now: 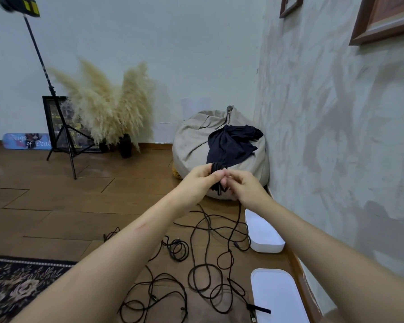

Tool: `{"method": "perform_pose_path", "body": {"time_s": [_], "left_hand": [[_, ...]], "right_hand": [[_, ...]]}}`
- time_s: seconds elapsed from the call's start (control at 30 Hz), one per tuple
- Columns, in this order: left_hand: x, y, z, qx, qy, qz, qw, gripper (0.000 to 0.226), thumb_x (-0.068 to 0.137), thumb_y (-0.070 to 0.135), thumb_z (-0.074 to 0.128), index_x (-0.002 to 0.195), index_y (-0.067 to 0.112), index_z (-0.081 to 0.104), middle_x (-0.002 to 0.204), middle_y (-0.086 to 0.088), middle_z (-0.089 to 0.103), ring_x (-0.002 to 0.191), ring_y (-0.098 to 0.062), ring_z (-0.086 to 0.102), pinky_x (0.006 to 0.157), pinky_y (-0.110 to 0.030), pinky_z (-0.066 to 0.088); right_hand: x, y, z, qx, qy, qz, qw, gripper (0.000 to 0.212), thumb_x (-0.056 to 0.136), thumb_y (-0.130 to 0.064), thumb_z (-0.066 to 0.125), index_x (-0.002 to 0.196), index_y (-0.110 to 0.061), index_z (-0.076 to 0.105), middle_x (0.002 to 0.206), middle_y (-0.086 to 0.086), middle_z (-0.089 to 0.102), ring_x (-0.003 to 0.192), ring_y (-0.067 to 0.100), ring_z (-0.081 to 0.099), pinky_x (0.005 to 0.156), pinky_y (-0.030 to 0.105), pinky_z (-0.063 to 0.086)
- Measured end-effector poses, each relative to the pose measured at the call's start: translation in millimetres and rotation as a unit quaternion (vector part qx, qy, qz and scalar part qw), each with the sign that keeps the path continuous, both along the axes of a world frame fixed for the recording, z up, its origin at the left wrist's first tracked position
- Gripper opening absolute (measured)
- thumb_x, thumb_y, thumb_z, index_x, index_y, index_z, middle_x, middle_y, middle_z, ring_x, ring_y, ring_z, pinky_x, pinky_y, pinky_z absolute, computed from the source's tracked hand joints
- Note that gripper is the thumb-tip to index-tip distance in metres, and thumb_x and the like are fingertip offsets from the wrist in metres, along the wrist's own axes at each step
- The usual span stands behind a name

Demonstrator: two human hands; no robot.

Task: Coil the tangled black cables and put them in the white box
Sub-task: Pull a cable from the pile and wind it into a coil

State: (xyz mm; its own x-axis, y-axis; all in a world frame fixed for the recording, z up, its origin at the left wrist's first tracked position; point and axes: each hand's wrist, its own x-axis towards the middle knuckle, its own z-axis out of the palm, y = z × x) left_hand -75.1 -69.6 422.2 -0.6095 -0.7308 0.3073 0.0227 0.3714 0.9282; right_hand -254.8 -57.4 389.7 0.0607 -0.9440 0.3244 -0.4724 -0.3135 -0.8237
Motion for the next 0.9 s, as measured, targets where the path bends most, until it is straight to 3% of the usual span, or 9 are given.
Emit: {"method": "perform_pose_path", "body": {"time_s": [0.13,0.23,0.33,0.43,0.53,0.6,0.73,0.83,0.9], "left_hand": [[-2.1,-7.8,-2.2,0.081,0.085,0.075,0.990,0.013,0.107,0.017,0.053,0.101,0.012,0.062,0.080,0.004,0.065,0.097,-0.019,0.064,0.088,-0.041,0.050],[-5.3,-14.0,-9.5,0.081,0.095,0.180,0.976,0.016,0.106,0.018,0.054,0.094,0.015,0.063,0.080,0.006,0.067,0.090,-0.018,0.064,0.071,-0.034,0.050],[-6.5,-17.4,-15.5,-0.007,0.033,0.255,0.966,0.019,0.106,0.022,0.053,0.090,0.019,0.063,0.082,0.007,0.068,0.076,-0.010,0.062,0.065,-0.031,0.050],[-2.0,-18.5,-18.8,-0.084,-0.041,0.319,0.943,0.019,0.106,0.022,0.051,0.091,0.016,0.061,0.080,0.008,0.066,0.066,0.002,0.057,0.059,-0.012,0.042],[5.3,-23.7,-24.6,-0.091,-0.059,0.349,0.931,0.021,0.105,0.020,0.052,0.086,0.017,0.059,0.077,0.009,0.064,0.071,-0.001,0.056,0.059,-0.015,0.038],[6.0,-24.8,-27.9,-0.112,-0.098,0.334,0.931,0.022,0.105,0.019,0.052,0.084,0.022,0.057,0.077,0.008,0.064,0.071,-0.002,0.057,0.059,-0.013,0.039],[0.7,-22.7,-30.9,-0.128,-0.184,0.252,0.942,0.024,0.106,0.024,0.051,0.082,0.025,0.055,0.079,0.006,0.063,0.072,-0.009,0.057,0.058,-0.016,0.038],[0.4,-22.4,-29.9,-0.100,-0.182,0.165,0.964,0.029,0.109,0.031,0.044,0.090,0.022,0.063,0.085,0.004,0.068,0.084,-0.016,0.062,0.083,-0.041,0.052],[1.1,-17.3,-27.0,-0.080,-0.165,0.097,0.978,0.039,0.112,0.033,0.035,0.086,0.027,0.063,0.083,0.008,0.066,0.087,-0.011,0.061,0.096,-0.040,0.048]], "right_hand": [[21.8,9.4,-6.3,0.068,0.039,0.033,0.996,0.027,0.109,-0.020,0.040,0.108,-0.035,0.062,0.075,0.002,0.068,0.064,0.012,0.059,0.061,0.030,0.050],[34.5,9.8,0.5,0.070,0.093,0.060,0.991,0.023,0.107,-0.020,0.042,0.099,-0.021,0.063,0.066,-0.002,0.063,0.056,0.008,0.054,0.056,0.026,0.044],[37.2,6.1,10.7,0.069,0.152,0.058,0.984,0.026,0.105,-0.019,0.050,0.080,-0.015,0.059,0.063,-0.004,0.054,0.055,0.008,0.048,0.059,0.028,0.038],[33.2,15.5,21.4,0.125,0.077,0.105,0.983,0.023,0.105,-0.016,0.050,0.093,-0.003,0.066,0.064,-0.003,0.048,0.052,0.006,0.043,0.052,0.020,0.037],[29.3,23.6,27.7,0.141,0.067,0.126,0.980,0.028,0.106,-0.016,0.048,0.101,0.002,0.069,0.067,0.002,0.049,0.051,0.002,0.043,0.052,0.011,0.037],[28.4,22.4,29.6,0.113,0.095,0.127,0.981,0.026,0.106,-0.015,0.049,0.099,0.000,0.069,0.068,0.002,0.050,0.054,0.004,0.043,0.055,0.013,0.037],[10.9,10.4,28.3,0.053,0.130,0.101,0.985,0.027,0.102,-0.019,0.055,0.080,-0.021,0.070,0.069,0.006,0.058,0.066,0.015,0.050,0.067,0.035,0.040],[-3.9,7.8,28.6,0.000,0.146,0.069,0.987,0.026,0.103,-0.023,0.055,0.087,-0.024,0.075,0.081,-0.005,0.070,0.079,0.016,0.061,0.078,0.037,0.047],[-7.1,8.2,29.7,-0.017,0.148,0.054,0.987,0.025,0.104,-0.026,0.054,0.089,-0.023,0.075,0.083,-0.001,0.071,0.082,0.027,0.061,0.079,0.044,0.048]]}}
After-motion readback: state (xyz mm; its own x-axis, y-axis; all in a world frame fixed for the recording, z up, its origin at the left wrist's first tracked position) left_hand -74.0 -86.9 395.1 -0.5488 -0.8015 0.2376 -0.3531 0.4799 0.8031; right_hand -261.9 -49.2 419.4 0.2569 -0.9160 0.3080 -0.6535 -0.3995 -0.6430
